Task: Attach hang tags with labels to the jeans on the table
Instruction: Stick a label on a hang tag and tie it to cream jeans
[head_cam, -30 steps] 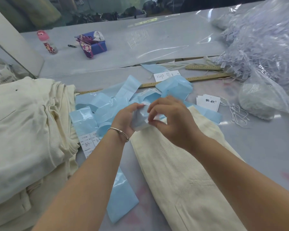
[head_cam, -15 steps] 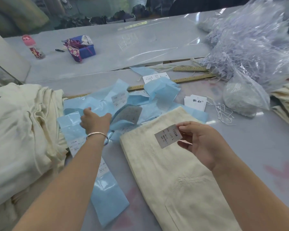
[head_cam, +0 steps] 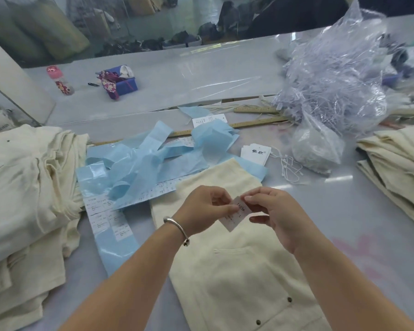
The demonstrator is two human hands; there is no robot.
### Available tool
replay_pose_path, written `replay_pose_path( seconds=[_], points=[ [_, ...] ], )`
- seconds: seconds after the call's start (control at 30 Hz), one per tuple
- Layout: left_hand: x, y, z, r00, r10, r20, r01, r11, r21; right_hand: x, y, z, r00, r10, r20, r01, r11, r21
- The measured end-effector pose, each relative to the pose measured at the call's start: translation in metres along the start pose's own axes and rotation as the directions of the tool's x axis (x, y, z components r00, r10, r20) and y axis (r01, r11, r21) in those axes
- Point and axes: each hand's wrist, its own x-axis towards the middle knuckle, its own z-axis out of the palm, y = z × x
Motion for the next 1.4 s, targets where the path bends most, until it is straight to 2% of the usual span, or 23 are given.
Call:
replay_pose_path(
  seconds=[0.07, 0.13, 0.2, 0.27, 0.33, 0.4, 0.47, 0.53, 0.6, 0.67, 0.7, 0.77, 0.83, 0.9, 0.97, 1.03, 1.13, 1.2, 1.23, 1.3, 1.33, 1.4],
  points=[
    [0.007, 0.001, 0.02, 0.998, -0.022, -0.057, 0.025, 0.998, 0.05, 0.005, 0.005, -0.021, 1.0, 0.001, 0.002, -0.001, 0.999, -0.038],
    [0.016, 0.001, 0.039, 0.984, -0.059, -0.167, 0.067, 0.997, 0.04, 0.016, 0.011, -0.045, 0.997, -0.015, -0.072, 0.009, 0.996, -0.083],
    [0.027, 0.0, 0.057, 0.943, -0.136, -0.304, 0.102, 0.987, -0.125, 0.036, 0.017, -0.074, 0.987, -0.045, -0.156, 0.017, 0.985, -0.172],
    [0.038, 0.0, 0.071, 0.879, -0.257, -0.402, 0.109, 0.928, -0.356, 0.062, 0.02, -0.1, 0.981, -0.065, -0.181, 0.014, 0.963, -0.268],
    [0.05, 0.0, 0.081, 0.832, -0.39, -0.394, 0.108, 0.811, -0.575, 0.096, 0.021, -0.118, 0.976, -0.102, -0.194, 0.015, 0.915, -0.404],
    [0.062, 0.0, 0.088, 0.812, -0.464, -0.355, 0.079, 0.689, -0.721, 0.134, 0.017, -0.126, 0.962, -0.194, -0.192, 0.052, 0.822, -0.567],
    [0.074, 0.002, 0.089, 0.804, -0.482, -0.348, 0.03, 0.618, -0.785, 0.173, 0.01, -0.127, 0.945, -0.289, -0.152, 0.112, 0.725, -0.679],
    [0.087, 0.004, 0.089, 0.801, -0.483, -0.354, 0.001, 0.592, -0.806, 0.209, 0.002, -0.123, 0.94, -0.332, -0.081, 0.16, 0.636, -0.755],
    [0.099, 0.004, 0.087, 0.806, -0.46, -0.373, -0.012, 0.617, -0.787, 0.24, -0.001, -0.115, 0.951, -0.31, 0.016, 0.163, 0.456, -0.875],
    [0.114, 0.003, 0.087, 0.817, -0.414, -0.402, -0.009, 0.687, -0.727, 0.262, -0.001, -0.107, 0.974, -0.222, 0.053, 0.109, 0.247, -0.963],
    [0.121, 0.001, 0.087, 0.82, -0.383, -0.426, -0.015, 0.729, -0.684, 0.269, 0.001, -0.103, 0.983, -0.179, 0.04, 0.074, 0.189, -0.979],
    [0.137, -0.005, 0.088, 0.814, -0.319, -0.485, -0.017, 0.822, -0.569, 0.281, 0.006, -0.1, 0.99, -0.142, -0.004, 0.018, 0.152, -0.988],
    [0.153, -0.013, 0.092, 0.825, -0.201, -0.529, 0.032, 0.95, -0.312, 0.288, 0.009, -0.103, 0.988, -0.146, -0.047, -0.021, 0.173, -0.985],
    [0.17, -0.021, 0.098, 0.865, -0.025, -0.501, 0.052, 0.998, 0.04, 0.291, 0.008, -0.11, 0.984, -0.164, -0.065, -0.029, 0.214, -0.976],
    [0.187, -0.025, 0.103, 0.891, 0.137, -0.433, 0.007, 0.949, 0.315, 0.29, 0.009, -0.117, 0.973, -0.227, -0.044, 0.026, 0.296, -0.955],
    [0.203, -0.031, 0.105, 0.893, 0.226, -0.39, -0.024, 0.888, 0.459, 0.287, 0.013, -0.124, 0.951, -0.309, -0.025, 0.123, 0.452, -0.884],
    [0.223, -0.041, 0.107, 0.908, 0.204, -0.367, -0.017, 0.891, 0.454, 0.28, 0.02, -0.13, 0.944, -0.316, -0.092, 0.188, 0.747, -0.638],
    [0.23, -0.049, 0.108, 0.914, 0.171, -0.369, -0.001, 0.908, 0.418, 0.275, 0.024, -0.131, 0.956, -0.241, -0.165, 0.178, 0.929, -0.323],
    [0.232, -0.052, 0.109, 0.909, 0.175, -0.377, -0.003, 0.91, 0.415, 0.272, 0.025, -0.131, 0.966, -0.178, -0.188, 0.151, 0.977, -0.149],
    [0.234, -0.058, 0.108, 0.889, 0.194, -0.415, -0.01, 0.914, 0.406, 0.265, 0.028, -0.13, 0.984, -0.075, -0.163, 0.099, 0.985, 0.144],
    [0.235, -0.06, 0.107, 0.879, 0.191, -0.437, -0.009, 0.922, 0.386, 0.263, 0.03, -0.13, 0.987, -0.068, -0.144, 0.097, 0.973, 0.208],
    [0.236, -0.062, 0.106, 0.868, 0.161, -0.469, -0.004, 0.948, 0.317, 0.261, 0.034, -0.13, 0.986, -0.111, -0.126, 0.133, 0.975, 0.179]
  ],
)
